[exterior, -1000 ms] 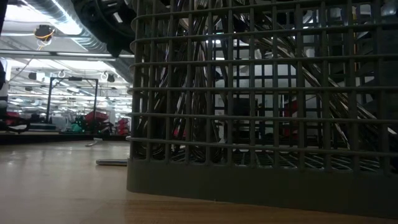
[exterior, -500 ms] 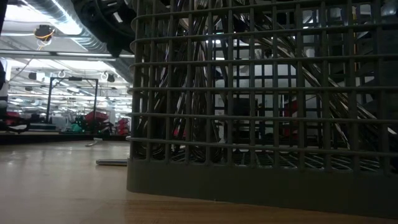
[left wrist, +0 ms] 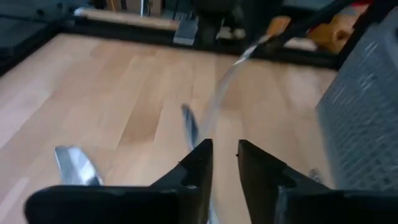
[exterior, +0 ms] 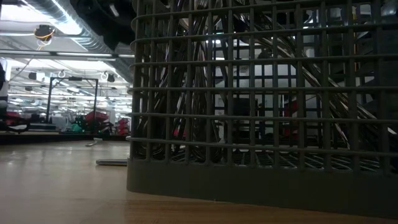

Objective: Sort silverware
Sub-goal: Put the fork into the gray silverware rack

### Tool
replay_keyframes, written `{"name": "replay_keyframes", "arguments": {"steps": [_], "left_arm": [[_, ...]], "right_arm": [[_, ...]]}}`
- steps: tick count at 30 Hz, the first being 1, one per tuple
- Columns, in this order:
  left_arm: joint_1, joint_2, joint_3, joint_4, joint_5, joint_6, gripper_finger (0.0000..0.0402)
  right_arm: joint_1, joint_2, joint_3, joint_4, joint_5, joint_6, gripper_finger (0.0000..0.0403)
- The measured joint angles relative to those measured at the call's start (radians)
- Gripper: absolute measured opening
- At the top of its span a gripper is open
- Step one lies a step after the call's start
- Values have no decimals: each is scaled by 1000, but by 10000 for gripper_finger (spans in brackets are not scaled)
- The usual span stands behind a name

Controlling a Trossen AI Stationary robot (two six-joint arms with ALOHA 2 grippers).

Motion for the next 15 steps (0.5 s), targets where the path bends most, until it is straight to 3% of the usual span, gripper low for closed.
{"name": "replay_keyframes", "arguments": {"steps": [7,11,15], "left_arm": [[2,-131,0,-208,1,25,100],[2,-185,0,-314,-4,40,97],[2,-205,0,-303,-7,24,88]], "right_arm": [[36,0,93,-88,85,-4,6],[90,-2,171,-163,122,-66,4],[174,-2,233,-205,133,-126,5]]}}
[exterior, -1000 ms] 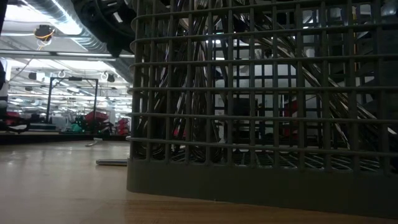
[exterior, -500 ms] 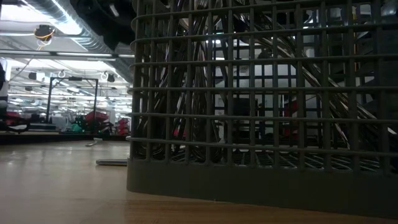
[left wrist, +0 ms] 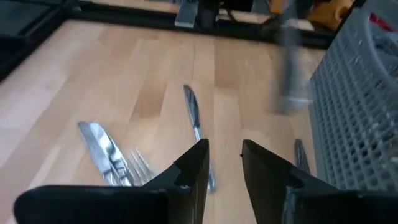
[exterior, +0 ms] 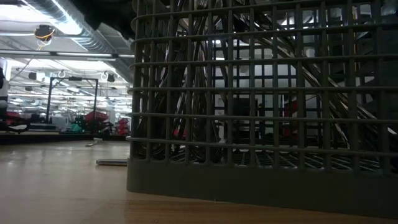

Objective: Sort silverware
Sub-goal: Put the fork into the gray silverware rack

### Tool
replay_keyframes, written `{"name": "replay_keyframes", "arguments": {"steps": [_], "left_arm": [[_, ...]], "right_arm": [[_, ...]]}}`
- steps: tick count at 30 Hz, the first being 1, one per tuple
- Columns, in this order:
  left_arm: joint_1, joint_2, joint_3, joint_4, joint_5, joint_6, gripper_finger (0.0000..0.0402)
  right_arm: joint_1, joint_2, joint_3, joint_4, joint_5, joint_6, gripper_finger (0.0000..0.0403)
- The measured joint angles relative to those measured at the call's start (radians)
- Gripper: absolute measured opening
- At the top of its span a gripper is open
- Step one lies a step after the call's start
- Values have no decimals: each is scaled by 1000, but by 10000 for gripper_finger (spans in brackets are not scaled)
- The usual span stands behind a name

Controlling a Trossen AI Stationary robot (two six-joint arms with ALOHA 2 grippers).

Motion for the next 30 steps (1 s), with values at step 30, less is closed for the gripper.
{"name": "replay_keyframes", "arguments": {"steps": [30], "left_arm": [[-42,-1,0,391,22,-232,76]], "right_arm": [[436,8,21,-68,569,-347,5]]}}
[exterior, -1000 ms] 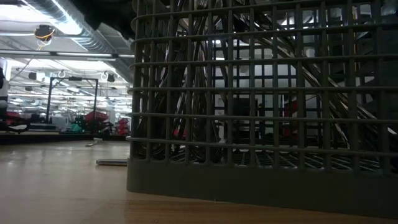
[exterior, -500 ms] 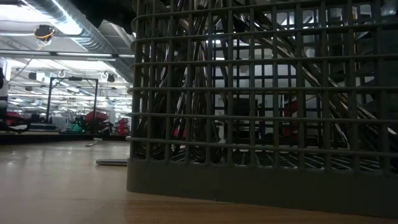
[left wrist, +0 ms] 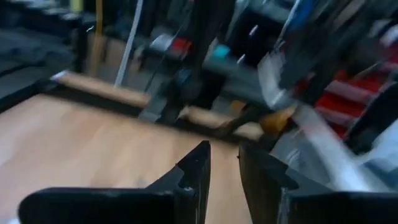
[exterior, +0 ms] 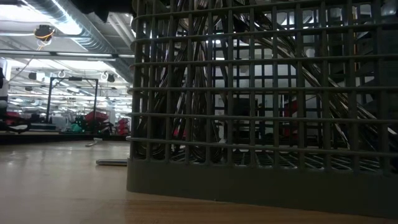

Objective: Sort silverware
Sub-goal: Put the fork into the gray silverware rack

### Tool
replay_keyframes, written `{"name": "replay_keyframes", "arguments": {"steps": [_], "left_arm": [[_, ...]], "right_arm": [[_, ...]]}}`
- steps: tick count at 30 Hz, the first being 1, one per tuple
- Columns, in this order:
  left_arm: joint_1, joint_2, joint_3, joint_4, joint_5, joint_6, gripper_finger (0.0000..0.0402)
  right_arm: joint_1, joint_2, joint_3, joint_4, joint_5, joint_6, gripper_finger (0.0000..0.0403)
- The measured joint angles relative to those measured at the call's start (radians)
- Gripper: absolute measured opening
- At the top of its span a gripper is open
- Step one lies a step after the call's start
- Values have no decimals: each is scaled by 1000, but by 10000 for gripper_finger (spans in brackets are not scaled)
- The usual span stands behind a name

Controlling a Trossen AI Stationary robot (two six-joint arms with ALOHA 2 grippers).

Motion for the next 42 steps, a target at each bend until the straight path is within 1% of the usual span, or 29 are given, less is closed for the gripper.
{"name": "replay_keyframes", "arguments": {"steps": [2,3,8,10,15,20,24,27,29,33,35,38,40,42], "left_arm": [[-6,0,0,68,36,-55,76],[-11,0,0,93,53,-78,76],[-22,0,0,130,70,-173,76],[-17,1,0,130,69,-192,76],[11,1,0,162,69,-183,76],[39,2,0,160,68,-129,76],[56,2,0,168,66,-62,76],[65,2,0,185,66,16,76],[69,2,0,186,66,52,76],[66,2,0,187,69,56,76],[63,2,0,185,95,53,76],[54,2,0,185,177,40,76],[46,3,0,189,223,21,76],[38,3,0,189,247,11,76]], "right_arm": [[0,14,0,1,29,-46,3],[0,26,0,3,61,-81,3],[-4,86,0,4,292,-259,4],[-17,110,0,5,349,-332,4],[-72,154,-1,25,391,-469,3],[-130,170,-1,115,433,-621,3],[-162,170,-1,243,433,-751,3],[-174,170,-1,347,429,-859,3],[-180,171,-1,412,391,-925,4],[-195,178,-1,540,332,-1014,4],[-205,187,-1,603,325,-1066,4],[-215,205,-1,652,310,-1138,4],[-217,212,-1,657,307,-1159,4],[-221,221,-1,664,308,-1161,4]]}}
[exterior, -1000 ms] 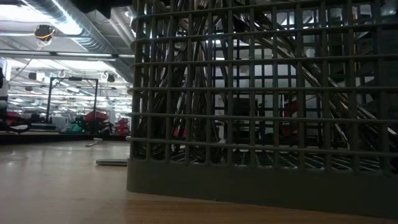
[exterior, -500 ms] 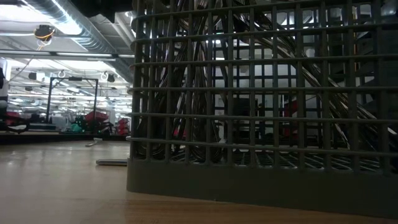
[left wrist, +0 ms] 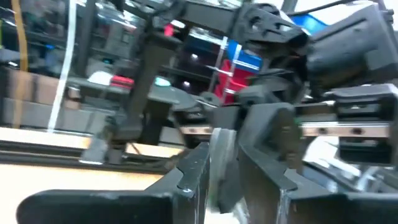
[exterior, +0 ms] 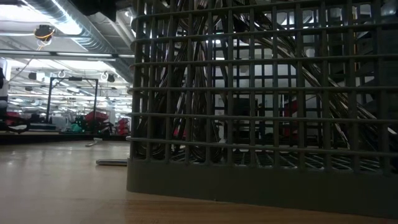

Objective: Sort silverware
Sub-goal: Put the fork into the gray silverware rack

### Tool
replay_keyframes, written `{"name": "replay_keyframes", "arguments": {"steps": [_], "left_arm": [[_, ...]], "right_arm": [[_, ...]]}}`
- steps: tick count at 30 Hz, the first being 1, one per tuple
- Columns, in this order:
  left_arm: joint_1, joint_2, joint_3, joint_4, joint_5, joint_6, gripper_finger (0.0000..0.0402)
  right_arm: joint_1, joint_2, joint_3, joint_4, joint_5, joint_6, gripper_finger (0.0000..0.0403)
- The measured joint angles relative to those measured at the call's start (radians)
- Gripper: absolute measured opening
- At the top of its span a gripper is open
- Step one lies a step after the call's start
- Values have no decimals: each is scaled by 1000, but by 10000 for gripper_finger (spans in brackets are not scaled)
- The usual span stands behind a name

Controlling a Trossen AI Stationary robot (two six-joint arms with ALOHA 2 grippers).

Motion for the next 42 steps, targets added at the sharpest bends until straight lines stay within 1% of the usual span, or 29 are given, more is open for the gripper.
{"name": "replay_keyframes", "arguments": {"steps": [7,10,13,21,30,37,42], "left_arm": [[-10,3,0,-19,20,-9,76],[-11,3,0,-35,49,-9,76],[-12,4,0,-45,58,-10,76],[-11,-10,0,-44,55,-10,76],[-17,-11,0,-71,55,-22,76],[-49,-11,0,-67,58,12,76],[-53,-11,0,-66,62,11,76]], "right_arm": [[-2,19,0,15,-9,-10,5],[-2,27,0,23,-15,-14,5],[0,34,0,33,-24,-14,5],[30,35,0,46,10,-13,5],[54,35,0,49,19,16,5],[52,35,0,55,18,16,5],[49,35,0,85,0,12,5]]}}
